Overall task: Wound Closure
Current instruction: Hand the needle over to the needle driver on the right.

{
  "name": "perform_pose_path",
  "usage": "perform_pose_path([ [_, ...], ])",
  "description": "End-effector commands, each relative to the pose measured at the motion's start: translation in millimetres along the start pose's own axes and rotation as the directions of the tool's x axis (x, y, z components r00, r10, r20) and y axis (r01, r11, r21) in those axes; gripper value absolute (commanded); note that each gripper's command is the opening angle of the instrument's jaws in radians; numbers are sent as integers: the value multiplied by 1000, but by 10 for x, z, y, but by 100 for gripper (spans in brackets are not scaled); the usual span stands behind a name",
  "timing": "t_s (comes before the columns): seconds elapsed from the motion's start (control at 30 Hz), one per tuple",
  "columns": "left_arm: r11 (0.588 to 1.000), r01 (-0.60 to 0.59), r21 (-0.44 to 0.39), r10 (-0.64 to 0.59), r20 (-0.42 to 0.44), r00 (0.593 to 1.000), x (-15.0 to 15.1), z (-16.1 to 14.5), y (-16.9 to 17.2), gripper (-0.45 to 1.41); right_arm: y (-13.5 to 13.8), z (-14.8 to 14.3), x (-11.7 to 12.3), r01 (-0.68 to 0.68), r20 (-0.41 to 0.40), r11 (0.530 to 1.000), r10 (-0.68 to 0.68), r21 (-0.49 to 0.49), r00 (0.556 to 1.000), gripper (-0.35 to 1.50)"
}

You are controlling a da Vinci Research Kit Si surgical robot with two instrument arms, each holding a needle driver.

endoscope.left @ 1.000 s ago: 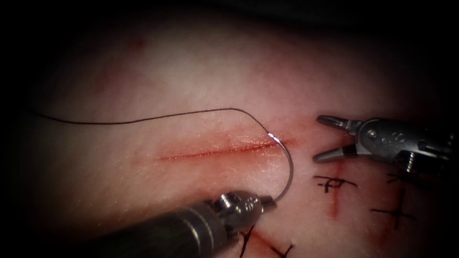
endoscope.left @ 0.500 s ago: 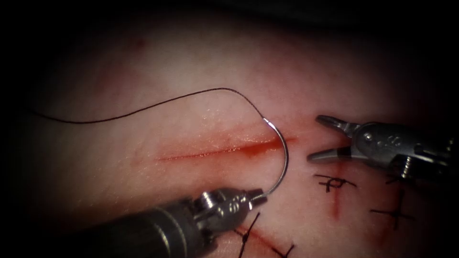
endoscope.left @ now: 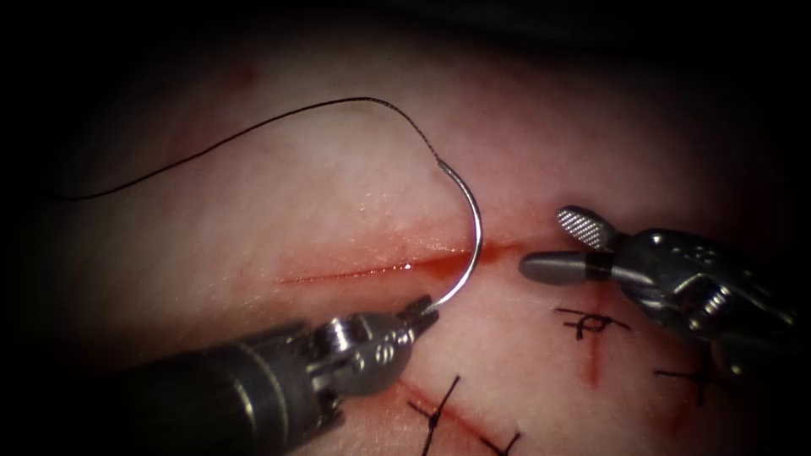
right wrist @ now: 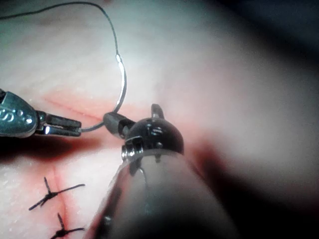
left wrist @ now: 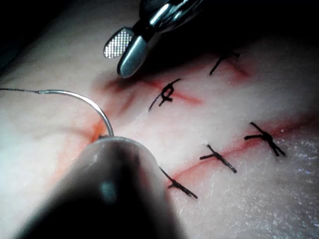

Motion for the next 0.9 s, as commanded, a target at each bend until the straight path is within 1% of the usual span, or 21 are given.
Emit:
perform_pose_path([
  [0.03,1000,-7,4,7,-3,1000,5,8,1,-45,-7,16,1,-7,-5,1000,7,-23,1000,131],
  [0.13,999,-51,10,51,1,999,5,8,2,-45,-13,25,1,-23,-12,997,22,-73,1000,133],
  [0.23,996,-85,15,85,5,996,4,8,4,-45,-17,32,2,4,-9,993,-5,-116,1000,135],
  [0.33,995,-97,16,97,6,995,4,8,5,-45,-21,35,3,13,-12,990,-15,-141,1000,135],
  [0.37,993,-113,18,112,6,994,5,8,6,-45,-26,38,3,10,-13,986,-13,-165,1000,135],
  [0.43,993,-118,17,118,7,993,5,8,6,-45,-30,42,3,9,-15,983,-12,-183,1000,135],
  [0.67,991,-134,20,133,8,991,6,8,8,-45,-42,55,1,-2,-23,983,-2,-184,1000,133],
  [0.77,990,-137,22,137,8,991,6,7,8,-45,-45,59,0,-2,-20,982,-2,-187,1000,133],
  [0.9,989,-146,24,146,9,989,8,5,10,-45,-51,72,-5,11,-3,980,-12,-200,1000,130],
])
